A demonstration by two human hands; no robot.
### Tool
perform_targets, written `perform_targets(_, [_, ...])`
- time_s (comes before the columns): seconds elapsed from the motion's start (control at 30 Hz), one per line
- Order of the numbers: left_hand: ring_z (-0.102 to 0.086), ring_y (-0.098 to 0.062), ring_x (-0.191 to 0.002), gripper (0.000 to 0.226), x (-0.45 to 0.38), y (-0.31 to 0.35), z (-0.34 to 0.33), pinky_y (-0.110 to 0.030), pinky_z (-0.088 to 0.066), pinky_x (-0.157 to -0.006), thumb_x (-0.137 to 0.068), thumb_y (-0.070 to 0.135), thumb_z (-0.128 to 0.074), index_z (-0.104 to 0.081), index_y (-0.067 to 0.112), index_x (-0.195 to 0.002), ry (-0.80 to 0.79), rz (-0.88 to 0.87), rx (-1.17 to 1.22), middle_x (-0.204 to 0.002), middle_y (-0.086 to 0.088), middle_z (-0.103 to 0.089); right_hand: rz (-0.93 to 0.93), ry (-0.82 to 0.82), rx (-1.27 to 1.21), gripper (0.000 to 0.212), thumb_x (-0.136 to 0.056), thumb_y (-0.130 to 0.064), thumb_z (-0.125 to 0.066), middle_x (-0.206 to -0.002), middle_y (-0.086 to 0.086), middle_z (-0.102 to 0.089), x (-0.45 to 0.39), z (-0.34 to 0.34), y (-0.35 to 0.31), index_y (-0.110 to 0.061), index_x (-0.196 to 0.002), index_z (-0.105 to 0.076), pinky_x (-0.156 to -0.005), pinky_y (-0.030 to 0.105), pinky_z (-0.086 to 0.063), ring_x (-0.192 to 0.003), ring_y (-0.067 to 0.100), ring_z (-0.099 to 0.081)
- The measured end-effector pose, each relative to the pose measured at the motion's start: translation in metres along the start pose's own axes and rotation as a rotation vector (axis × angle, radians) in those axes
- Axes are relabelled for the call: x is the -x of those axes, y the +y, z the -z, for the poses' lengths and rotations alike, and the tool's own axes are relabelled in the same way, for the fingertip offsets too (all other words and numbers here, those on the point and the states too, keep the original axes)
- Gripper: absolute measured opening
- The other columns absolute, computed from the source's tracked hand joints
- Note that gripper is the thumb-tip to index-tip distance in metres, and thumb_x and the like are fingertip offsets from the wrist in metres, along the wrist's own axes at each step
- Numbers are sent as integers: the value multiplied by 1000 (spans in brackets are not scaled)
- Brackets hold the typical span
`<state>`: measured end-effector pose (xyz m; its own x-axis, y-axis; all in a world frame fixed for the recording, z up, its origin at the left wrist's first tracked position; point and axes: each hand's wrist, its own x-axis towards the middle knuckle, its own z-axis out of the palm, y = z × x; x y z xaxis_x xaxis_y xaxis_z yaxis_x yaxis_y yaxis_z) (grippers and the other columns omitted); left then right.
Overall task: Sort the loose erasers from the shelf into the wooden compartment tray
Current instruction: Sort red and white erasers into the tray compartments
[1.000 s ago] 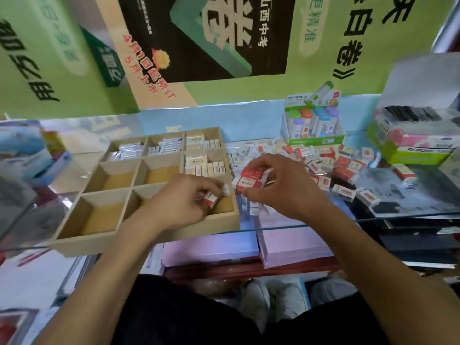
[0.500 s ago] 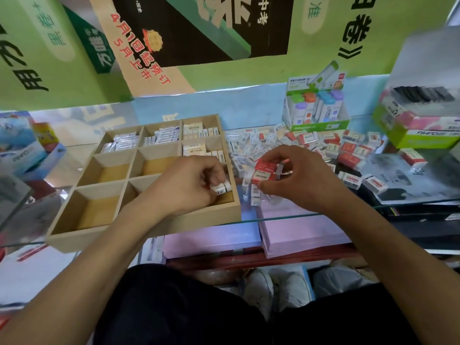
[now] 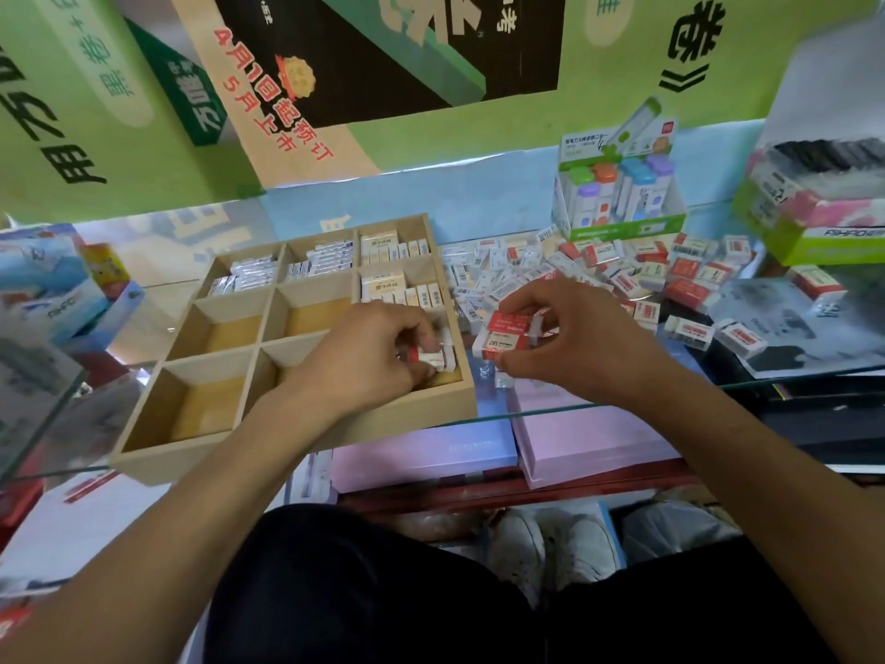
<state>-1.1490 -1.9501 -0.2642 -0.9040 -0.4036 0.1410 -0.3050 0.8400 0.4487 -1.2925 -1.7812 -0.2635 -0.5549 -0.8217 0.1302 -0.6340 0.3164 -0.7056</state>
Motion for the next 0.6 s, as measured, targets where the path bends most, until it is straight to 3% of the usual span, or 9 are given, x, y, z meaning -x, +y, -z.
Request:
perform_targets(0.07, [-60,-6,-71,25,0,1,3,-12,-45,-65,-68,10,-84,-66,26,-76,47,74,20,-73,14,-62,-6,-7,9,41,-71,-29,-83,-99,-12,-59,0,0,1,-30,-106,-62,-55,3,-41,-80,-4,-54])
perform_targets(0.23, [-59,-7,-66,31,4,7,10,-24,-54,-71,-75,-16,-69,-62,11,-89,22,188,427,-84,-6,-64,-11,0,-1,42,-70,-30,-84,-101,-10,-63,0,3,6,-28,-107,-64,-62,8,-41,-84,-2,-57])
perform_targets(0.33, [-59,-3,-66,34,4,6,6,-17,-53,-68,-73,-8,-75,-66,19,-92,13,140,302,-84,0,-66,-12,4,7,43,-70,-31,-84,-102,-9,-64,-1,2,8,-28,-108,-64,-64,10,-42,-86,2,-59])
perform_targets(0.47, [-64,-11,-72,27,2,3,0,-12,-50,-67,-70,8,-81,-73,22,-92,23,138,124,-85,5,-69,-13,-10,12,43,-69,-29,-84,-103,-10,-63,-1,0,8,-27,-108,-65,-62,8,-42,-83,-2,-58])
perform_targets(0.6, [-62,-11,-72,24,0,8,-3,-22,-51,-73,-70,15,-80,-76,22,-93,15,67,-42,-82,9,-67,-11,-12,-1,41,-70,-28,-83,-101,-12,-64,0,2,9,-27,-107,-66,-62,9,-43,-82,-2,-59])
